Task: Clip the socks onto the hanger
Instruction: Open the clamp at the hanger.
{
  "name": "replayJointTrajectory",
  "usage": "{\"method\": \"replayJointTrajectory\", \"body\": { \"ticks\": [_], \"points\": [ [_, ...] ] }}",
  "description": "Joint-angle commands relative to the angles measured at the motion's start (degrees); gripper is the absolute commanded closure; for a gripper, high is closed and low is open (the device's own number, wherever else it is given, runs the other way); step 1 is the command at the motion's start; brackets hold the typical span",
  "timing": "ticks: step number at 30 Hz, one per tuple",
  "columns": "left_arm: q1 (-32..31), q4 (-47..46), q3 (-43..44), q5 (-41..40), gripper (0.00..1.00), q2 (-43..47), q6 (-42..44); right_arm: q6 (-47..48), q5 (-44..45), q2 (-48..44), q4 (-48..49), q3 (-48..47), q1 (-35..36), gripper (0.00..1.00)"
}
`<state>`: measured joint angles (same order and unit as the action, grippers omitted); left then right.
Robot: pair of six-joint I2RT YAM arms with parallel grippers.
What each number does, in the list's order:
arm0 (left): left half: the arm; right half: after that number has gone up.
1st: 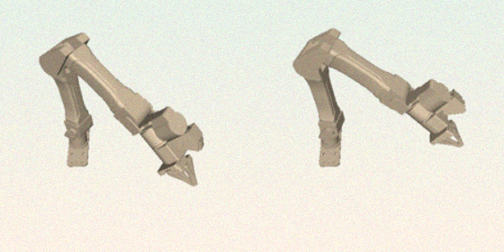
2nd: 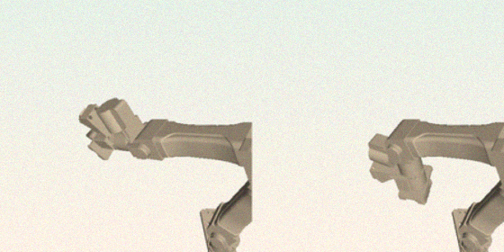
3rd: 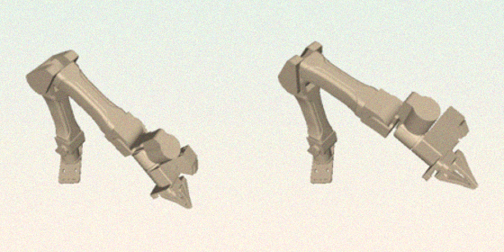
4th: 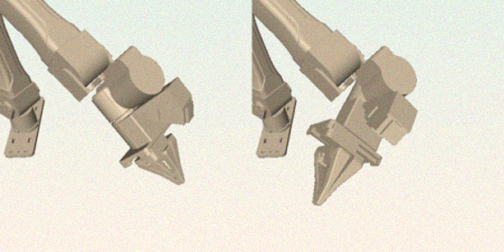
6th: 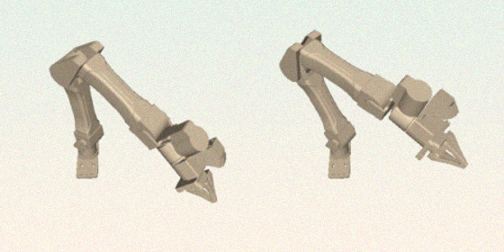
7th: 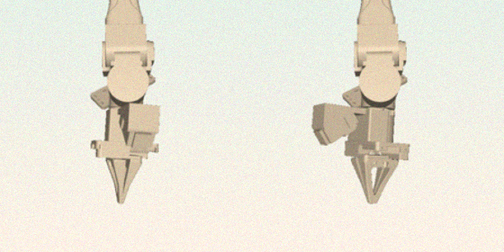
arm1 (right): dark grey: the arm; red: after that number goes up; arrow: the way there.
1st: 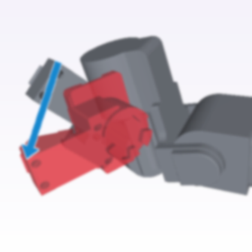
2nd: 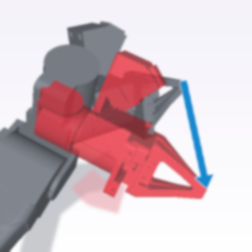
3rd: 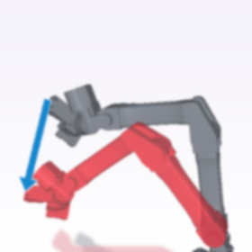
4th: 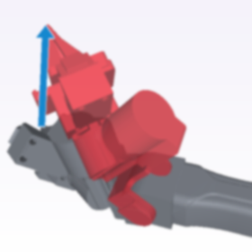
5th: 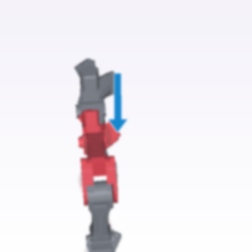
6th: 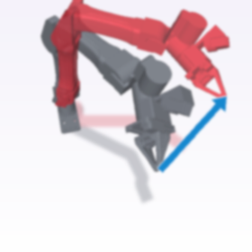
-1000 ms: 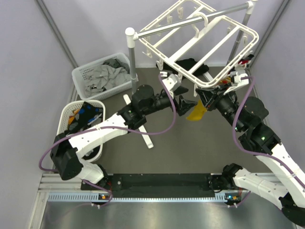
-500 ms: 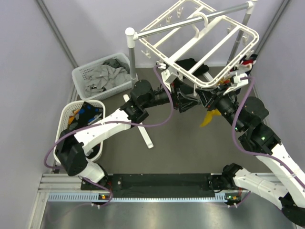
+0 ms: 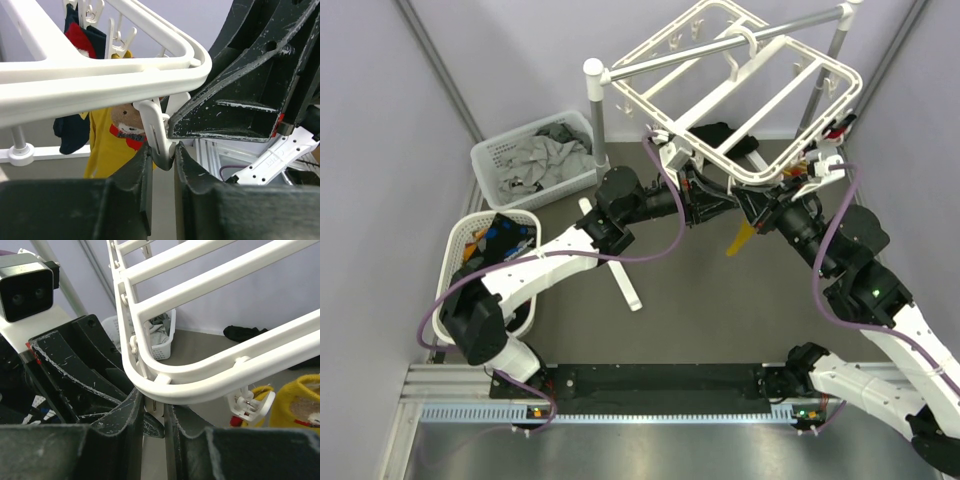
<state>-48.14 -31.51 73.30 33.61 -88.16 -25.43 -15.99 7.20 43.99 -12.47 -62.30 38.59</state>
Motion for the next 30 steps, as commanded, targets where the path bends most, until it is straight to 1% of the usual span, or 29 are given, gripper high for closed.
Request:
{"method": "replayJointTrajectory", "body": {
  "ticks": [1,2,3,5,7,8,9,10,11,13,14,17,18,20,25,30],
  "points": [
    [-0.1,-3.7,1.5,-0.6,0.92,1.8,0.6,0.9,-1.0,-0.3,0.3,-1.9,-0.3,0.91],
    [-0.3,-1.9,1.6,-0.8,0.98,1.9,1.1,0.8,-1.0,-0.2,0.1,-2.2,-0.3,0.89],
    [-0.3,-0.9,1.7,-1.3,1.00,2.3,2.1,0.6,-1.1,-0.3,-0.2,-2.5,-0.3,0.88],
    [-0.8,1.3,1.6,-3.4,1.00,2.6,3.6,0.1,-1.1,-0.2,-1.2,-3.5,-0.2,0.84],
    [-1.9,4.7,1.6,-6.3,1.00,3.4,6.8,-1.0,0.3,0.1,-2.5,-4.7,-0.2,0.80],
    [-2.5,5.7,1.5,-7.6,1.00,3.6,8.1,-1.3,0.9,0.3,-4.0,-6.0,-0.2,0.76],
    [-3.1,8.0,1.7,-9.0,1.00,4.0,10.6,-1.5,1.8,0.5,-4.8,-6.7,-0.2,0.75],
    [-4.1,8.9,1.7,-10.8,1.00,4.1,11.6,-1.9,1.9,0.8,-5.5,-7.3,-0.3,0.72],
    [-4.6,9.9,1.8,-13.9,1.00,4.3,12.5,-2.2,2.1,1.1,-6.1,-8.5,-0.3,0.68],
    [-6.2,11.5,1.6,-16.9,1.00,4.7,15.2,-2.5,2.2,1.5,-7.3,-9.4,-0.3,0.62],
    [-6.7,11.9,1.6,-20.0,1.00,4.8,16.1,-2.6,2.3,2.0,-7.9,-10.3,-0.3,0.58],
    [-9.2,13.3,1.6,-24.3,1.00,5.1,20.1,-2.9,3.3,3.2,-10.3,-12.2,-0.2,0.51],
    [-9.7,13.4,1.8,-26.6,1.00,5.0,21.8,-3.0,3.5,3.4,-10.6,-12.6,-0.2,0.49],
    [-11.4,14.1,1.9,-28.7,1.00,4.9,23.4,-3.5,3.8,3.7,-11.3,-13.1,-0.3,0.47],
    [-15.2,15.0,2.7,-37.3,1.00,3.9,29.2,-4.8,5.5,4.0,-11.0,-13.5,-0.3,0.44],
    [-17.4,15.6,4.0,-41.0,1.00,2.6,32.4,-5.5,7.4,4.2,-11.0,-13.8,-0.3,0.44]
  ]
}}
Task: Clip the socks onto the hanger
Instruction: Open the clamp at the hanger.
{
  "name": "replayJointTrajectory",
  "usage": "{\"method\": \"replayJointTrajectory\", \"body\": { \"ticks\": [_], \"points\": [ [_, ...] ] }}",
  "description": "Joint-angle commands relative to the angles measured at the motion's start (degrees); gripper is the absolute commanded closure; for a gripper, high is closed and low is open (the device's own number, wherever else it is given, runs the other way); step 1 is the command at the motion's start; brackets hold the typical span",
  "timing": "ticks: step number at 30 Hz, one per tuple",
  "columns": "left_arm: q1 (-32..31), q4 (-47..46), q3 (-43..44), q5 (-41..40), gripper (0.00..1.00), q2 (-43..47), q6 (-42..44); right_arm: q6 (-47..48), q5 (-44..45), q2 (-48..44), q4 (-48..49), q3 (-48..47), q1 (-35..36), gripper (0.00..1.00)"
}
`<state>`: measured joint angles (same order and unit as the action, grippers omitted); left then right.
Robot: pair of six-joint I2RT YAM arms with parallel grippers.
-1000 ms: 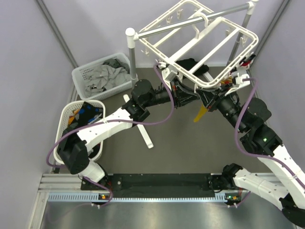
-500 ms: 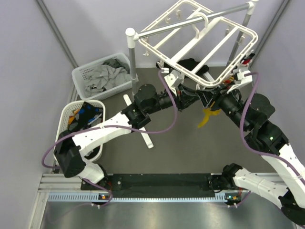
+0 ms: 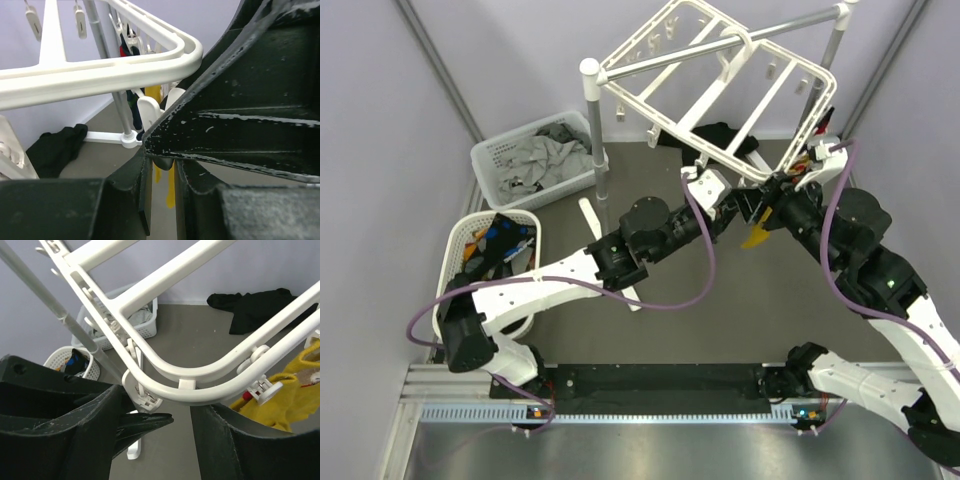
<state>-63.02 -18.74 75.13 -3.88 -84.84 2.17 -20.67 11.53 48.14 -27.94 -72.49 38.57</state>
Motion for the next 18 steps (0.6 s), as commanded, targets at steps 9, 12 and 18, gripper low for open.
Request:
{"method": "replayJointTrajectory", "body": {
  "ticks": [9,12,18],
  "points": [
    [-5.3,4.2,3.8,-8.4,1.00,-3.3,8.3,-3.0,4.2,0.0,6.8,-4.2,-0.2,0.44],
    [-5.9,4.5,4.1,-9.4,1.00,-4.1,8.5,-3.5,3.9,0.2,7.1,-4.7,-0.2,0.44],
    [-6.8,5.9,5.2,-11.1,1.00,-5.2,10.0,-4.6,4.3,0.5,6.7,-5.0,-0.2,0.44]
  ]
}}
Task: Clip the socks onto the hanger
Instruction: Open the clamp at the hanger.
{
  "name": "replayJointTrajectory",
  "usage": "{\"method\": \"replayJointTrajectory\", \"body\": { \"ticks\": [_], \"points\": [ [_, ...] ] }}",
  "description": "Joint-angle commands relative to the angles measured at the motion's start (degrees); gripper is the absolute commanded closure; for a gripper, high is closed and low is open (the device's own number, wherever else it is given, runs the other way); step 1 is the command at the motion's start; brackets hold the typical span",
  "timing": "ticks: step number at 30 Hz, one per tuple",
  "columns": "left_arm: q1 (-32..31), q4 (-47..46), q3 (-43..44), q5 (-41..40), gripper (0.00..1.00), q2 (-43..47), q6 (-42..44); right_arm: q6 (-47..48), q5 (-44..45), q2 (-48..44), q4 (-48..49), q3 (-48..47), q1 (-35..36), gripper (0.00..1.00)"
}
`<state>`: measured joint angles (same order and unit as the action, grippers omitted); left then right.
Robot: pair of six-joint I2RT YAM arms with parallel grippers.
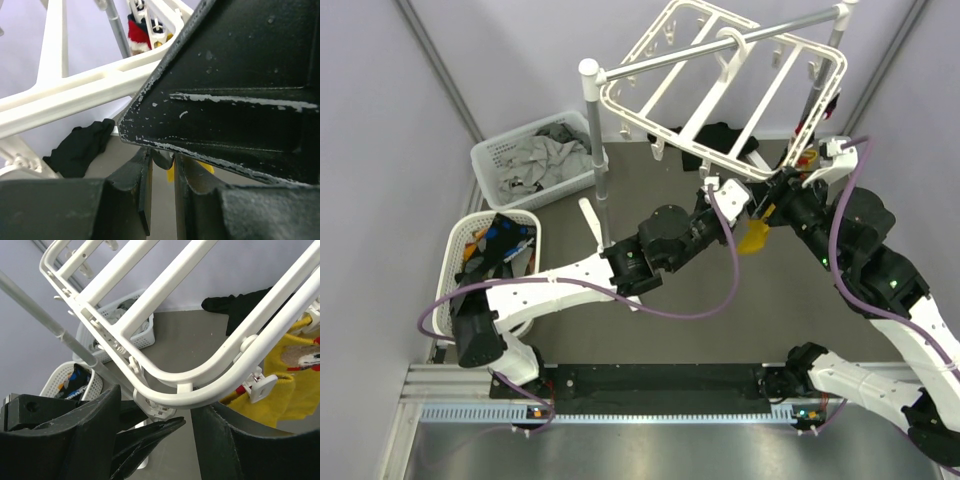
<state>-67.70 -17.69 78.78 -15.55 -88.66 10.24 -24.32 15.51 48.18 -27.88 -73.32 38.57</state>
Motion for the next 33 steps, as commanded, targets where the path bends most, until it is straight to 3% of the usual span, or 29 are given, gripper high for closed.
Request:
{"method": "replayJointTrajectory", "body": {
  "ticks": [1,15,18,19,22,33],
  "points": [
    [-2.7,4.9,1.5,-0.1,1.00,-1.4,2.3,-1.0,0.4,0.4,6.5,-4.0,-0.2,0.44],
    [-6.8,7.5,4.8,-6.6,1.00,-4.1,7.6,-0.7,2.8,1.6,4.2,-2.8,-0.2,0.54],
    [-6.9,7.7,4.8,-7.6,1.00,-4.1,6.5,-0.3,2.7,1.6,3.9,-2.9,-0.2,0.63],
    [-6.8,8.0,4.9,-7.8,0.99,-4.1,6.2,-0.1,2.4,1.6,3.7,-3.0,-0.2,0.70],
    [-6.9,8.2,4.7,-8.0,0.90,-3.8,5.1,0.2,2.2,1.6,3.7,-3.1,-0.2,0.78],
    [-6.8,10.2,0.9,-9.0,0.34,2.7,-0.7,-1.0,0.9,1.7,3.4,-2.9,-0.2,1.00]
  ]
}}
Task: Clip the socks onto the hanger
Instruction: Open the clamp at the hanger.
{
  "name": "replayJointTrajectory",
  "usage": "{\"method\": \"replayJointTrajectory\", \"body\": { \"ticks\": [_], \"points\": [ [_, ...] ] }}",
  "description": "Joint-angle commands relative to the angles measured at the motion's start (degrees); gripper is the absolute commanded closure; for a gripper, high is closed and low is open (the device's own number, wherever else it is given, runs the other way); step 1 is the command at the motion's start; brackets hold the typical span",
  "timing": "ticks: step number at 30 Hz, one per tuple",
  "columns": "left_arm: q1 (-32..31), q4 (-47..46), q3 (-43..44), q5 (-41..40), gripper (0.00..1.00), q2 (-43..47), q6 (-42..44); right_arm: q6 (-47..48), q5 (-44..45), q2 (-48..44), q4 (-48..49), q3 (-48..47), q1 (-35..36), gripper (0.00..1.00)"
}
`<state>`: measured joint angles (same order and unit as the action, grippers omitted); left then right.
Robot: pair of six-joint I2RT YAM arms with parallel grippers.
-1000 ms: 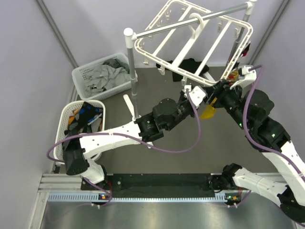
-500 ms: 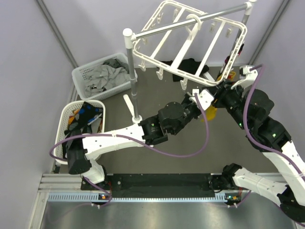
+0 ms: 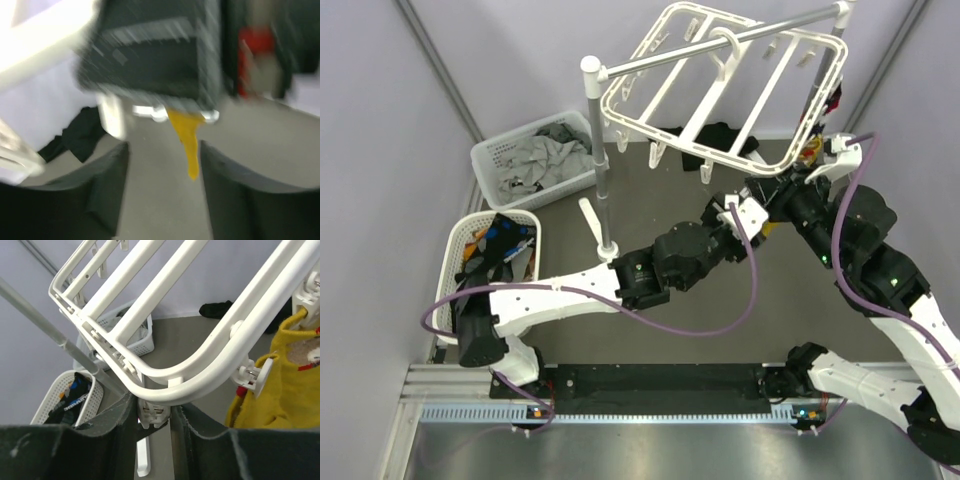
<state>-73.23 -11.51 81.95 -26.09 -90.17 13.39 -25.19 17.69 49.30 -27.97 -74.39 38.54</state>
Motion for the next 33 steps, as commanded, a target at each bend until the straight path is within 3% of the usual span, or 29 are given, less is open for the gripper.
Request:
{"method": "replayJointTrajectory", "body": {
  "ticks": [1,5,10,14,21,25,29,33],
  "points": [
    [-1.2,4.3,-3.6,1.2,0.30,6.0,-4.5,-0.3,-1.4,0.4,3.5,-1.6,-0.1,1.00],
    [-1.1,8.2,-6.5,-2.0,0.18,10.4,-8.7,-0.9,-2.0,0.0,4.1,-0.5,-0.2,1.00],
    [0.0,17.6,-9.0,-9.1,0.12,16.9,-13.3,-0.4,-2.0,-0.4,4.2,0.4,-0.2,1.00],
    [4.0,27.1,-10.9,-12.7,0.10,22.4,-22.2,0.6,-1.9,-0.7,3.9,1.0,-0.2,1.00],
    [25.6,47.8,-14.0,-11.6,0.10,33.1,-36.5,2.0,-1.4,-1.4,3.4,2.2,-0.2,1.00],
    [35.9,51.1,-15.9,-10.9,0.14,37.0,-35.8,2.5,-1.4,-1.8,3.4,2.7,-0.1,1.00],
    [50.8,51.2,-16.6,-4.2,0.16,35.0,-31.8,3.0,-1.9,-1.7,3.4,2.8,-0.2,1.00],
    [61.9,45.6,-19.4,1.8,0.18,31.5,-28.3,3.9,-2.0,-2.0,3.2,3.0,-0.2,1.00]
  ]
}}
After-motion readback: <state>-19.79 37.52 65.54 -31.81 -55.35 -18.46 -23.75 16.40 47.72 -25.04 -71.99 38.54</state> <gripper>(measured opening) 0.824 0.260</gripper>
